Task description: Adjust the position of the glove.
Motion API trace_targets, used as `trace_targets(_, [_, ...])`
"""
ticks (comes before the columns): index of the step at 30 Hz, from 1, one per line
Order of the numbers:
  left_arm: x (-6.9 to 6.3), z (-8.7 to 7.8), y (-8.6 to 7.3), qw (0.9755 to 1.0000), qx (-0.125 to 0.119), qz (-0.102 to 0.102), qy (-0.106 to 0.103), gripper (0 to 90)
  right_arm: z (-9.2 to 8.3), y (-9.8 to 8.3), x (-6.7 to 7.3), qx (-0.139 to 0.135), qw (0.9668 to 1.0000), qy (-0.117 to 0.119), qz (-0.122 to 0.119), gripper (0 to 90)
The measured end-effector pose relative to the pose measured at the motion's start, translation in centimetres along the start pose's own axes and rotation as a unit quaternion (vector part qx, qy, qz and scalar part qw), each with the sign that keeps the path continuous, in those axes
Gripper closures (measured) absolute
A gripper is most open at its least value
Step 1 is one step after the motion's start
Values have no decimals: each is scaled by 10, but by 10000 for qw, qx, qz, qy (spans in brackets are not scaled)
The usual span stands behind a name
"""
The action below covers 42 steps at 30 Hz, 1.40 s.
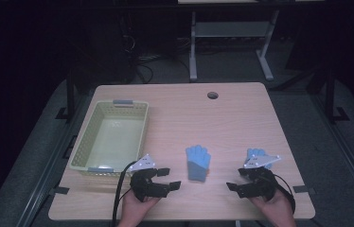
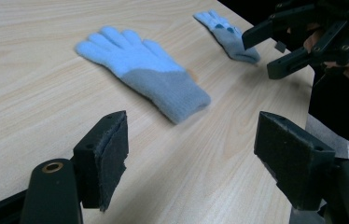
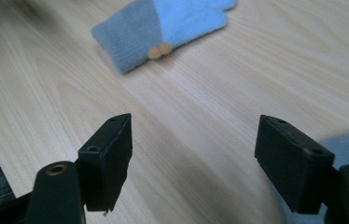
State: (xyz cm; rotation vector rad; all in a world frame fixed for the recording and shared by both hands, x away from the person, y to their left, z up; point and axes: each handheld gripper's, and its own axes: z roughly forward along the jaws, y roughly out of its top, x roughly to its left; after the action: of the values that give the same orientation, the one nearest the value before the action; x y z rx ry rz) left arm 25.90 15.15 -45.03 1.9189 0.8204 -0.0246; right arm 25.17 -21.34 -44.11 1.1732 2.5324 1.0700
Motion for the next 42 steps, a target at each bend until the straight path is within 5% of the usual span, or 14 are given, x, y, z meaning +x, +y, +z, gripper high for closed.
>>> trace_targets(16, [-5, -4, -1, 10000, -73, 17, 28, 259, -16, -1, -15, -176, 9995, -215, 146, 284])
trace_targets(26, [-4, -3, -2, 10000, -39, 33, 13, 259, -24, 3, -24, -155, 9980, -610, 66, 273])
trace_targets(42, [-4, 0, -2, 10000, -62, -31, -10, 260, -48, 17, -64, 53, 9943, -863, 629, 285])
